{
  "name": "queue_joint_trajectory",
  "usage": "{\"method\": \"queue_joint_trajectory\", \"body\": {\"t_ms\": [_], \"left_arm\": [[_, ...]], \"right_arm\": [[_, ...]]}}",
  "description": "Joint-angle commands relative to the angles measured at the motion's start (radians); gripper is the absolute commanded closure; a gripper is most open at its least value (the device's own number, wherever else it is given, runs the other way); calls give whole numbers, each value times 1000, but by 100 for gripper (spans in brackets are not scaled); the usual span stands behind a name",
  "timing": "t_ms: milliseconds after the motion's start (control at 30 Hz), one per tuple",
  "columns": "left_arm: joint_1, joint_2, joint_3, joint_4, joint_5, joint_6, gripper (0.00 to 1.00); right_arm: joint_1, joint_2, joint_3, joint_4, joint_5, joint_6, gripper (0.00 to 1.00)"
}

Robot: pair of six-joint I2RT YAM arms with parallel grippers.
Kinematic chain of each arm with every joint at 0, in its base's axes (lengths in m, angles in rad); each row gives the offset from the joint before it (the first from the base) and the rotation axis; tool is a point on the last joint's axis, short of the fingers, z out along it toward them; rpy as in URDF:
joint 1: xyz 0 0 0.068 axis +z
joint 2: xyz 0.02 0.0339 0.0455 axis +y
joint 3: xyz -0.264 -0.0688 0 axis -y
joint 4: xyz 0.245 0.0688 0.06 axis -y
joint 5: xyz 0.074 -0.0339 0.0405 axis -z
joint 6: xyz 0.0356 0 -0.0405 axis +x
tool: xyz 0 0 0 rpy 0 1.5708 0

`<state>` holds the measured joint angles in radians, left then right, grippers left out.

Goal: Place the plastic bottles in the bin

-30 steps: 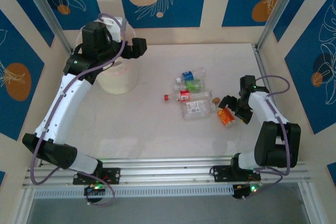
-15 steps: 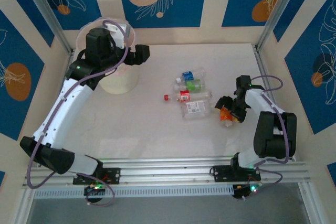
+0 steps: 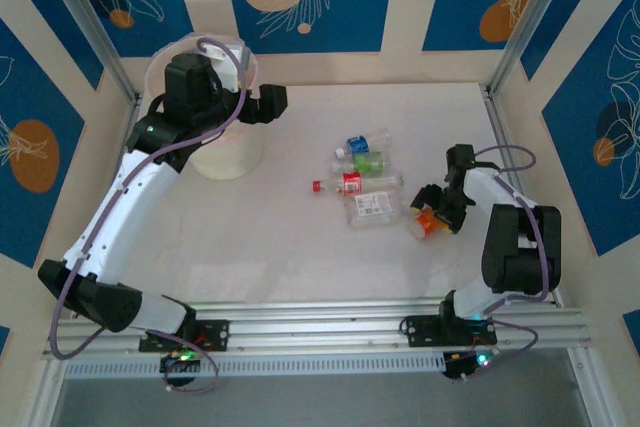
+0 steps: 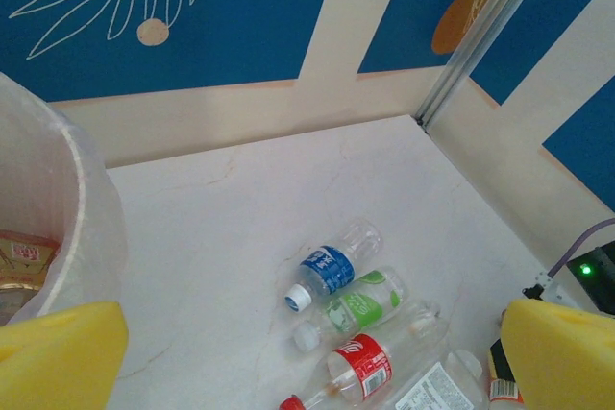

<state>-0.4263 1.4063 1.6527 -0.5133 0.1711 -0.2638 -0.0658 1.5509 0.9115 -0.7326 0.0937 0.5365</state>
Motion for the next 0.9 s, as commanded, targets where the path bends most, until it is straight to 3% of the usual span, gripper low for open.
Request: {"method": "queue_joint_trajectory", "body": {"t_ms": [0, 367, 633, 867], "left_arm": [[-12, -8, 15, 18, -19, -13, 0], [-12, 14, 34, 9, -18, -21, 1], [-12, 20, 47, -2, -25, -23, 1], [-14, 26, 54, 1, -19, -32, 0]], "right_arm": [[21, 6, -23, 8, 9, 32, 20], [48, 35, -32, 21, 18, 63, 21], [78, -2, -4, -22, 109, 64, 36], [119, -187, 35, -87, 188, 34, 45]]}}
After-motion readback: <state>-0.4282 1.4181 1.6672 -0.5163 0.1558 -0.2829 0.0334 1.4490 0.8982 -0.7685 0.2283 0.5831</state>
